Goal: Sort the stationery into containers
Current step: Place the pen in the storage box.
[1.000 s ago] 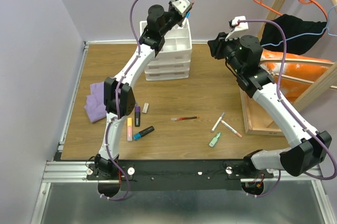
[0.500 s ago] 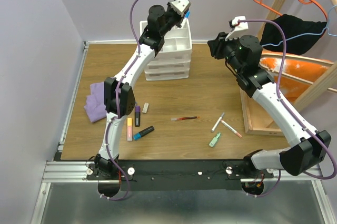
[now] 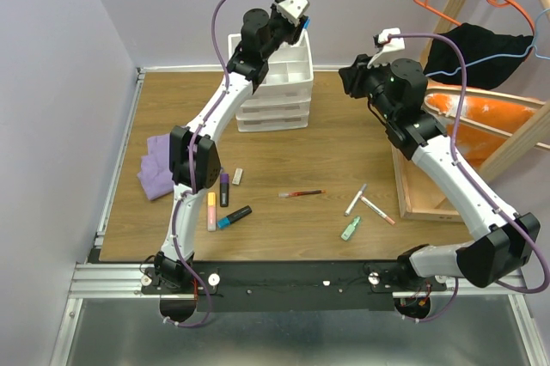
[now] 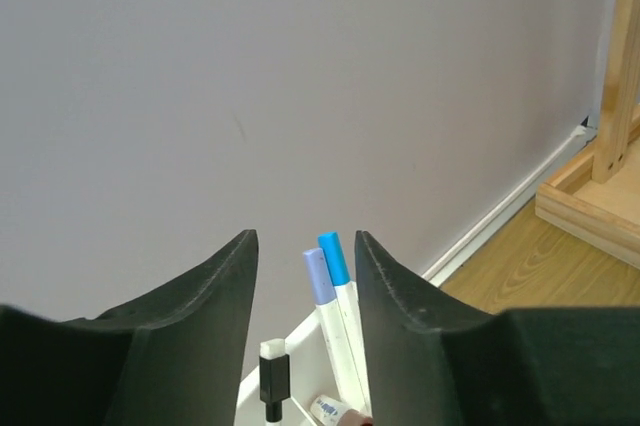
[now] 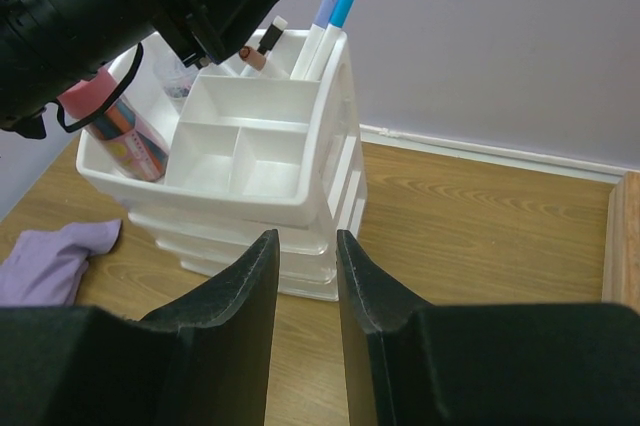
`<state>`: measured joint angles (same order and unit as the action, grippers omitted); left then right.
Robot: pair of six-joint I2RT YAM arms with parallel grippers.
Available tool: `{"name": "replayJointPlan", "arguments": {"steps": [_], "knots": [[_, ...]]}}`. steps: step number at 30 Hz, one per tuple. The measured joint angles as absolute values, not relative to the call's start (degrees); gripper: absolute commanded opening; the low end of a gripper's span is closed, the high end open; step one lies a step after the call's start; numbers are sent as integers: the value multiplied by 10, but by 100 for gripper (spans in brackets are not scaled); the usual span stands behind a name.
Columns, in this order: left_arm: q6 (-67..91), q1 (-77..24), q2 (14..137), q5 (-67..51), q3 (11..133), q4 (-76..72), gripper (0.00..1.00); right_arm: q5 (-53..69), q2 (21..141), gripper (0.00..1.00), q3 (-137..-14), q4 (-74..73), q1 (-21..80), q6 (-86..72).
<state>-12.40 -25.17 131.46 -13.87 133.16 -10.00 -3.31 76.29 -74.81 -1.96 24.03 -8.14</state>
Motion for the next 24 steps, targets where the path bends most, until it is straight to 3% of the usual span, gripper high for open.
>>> {"name": "replayJointPlan", "arguments": {"steps": [6, 15, 20, 24], "knots": [[-139, -256, 1269, -133, 1296, -89, 68, -24, 758, 40, -748, -19, 240, -83], [-178, -260, 858, -96, 970, -51, 71, 104, 738, 59, -726, -33, 239, -65], [-189, -260, 632, -76, 785, 38, 72, 215, 744, 62, -710, -60, 239, -55], [-190, -260, 568, -75, 684, 137, 70, 263, 756, 62, -693, -79, 244, -44]]}}
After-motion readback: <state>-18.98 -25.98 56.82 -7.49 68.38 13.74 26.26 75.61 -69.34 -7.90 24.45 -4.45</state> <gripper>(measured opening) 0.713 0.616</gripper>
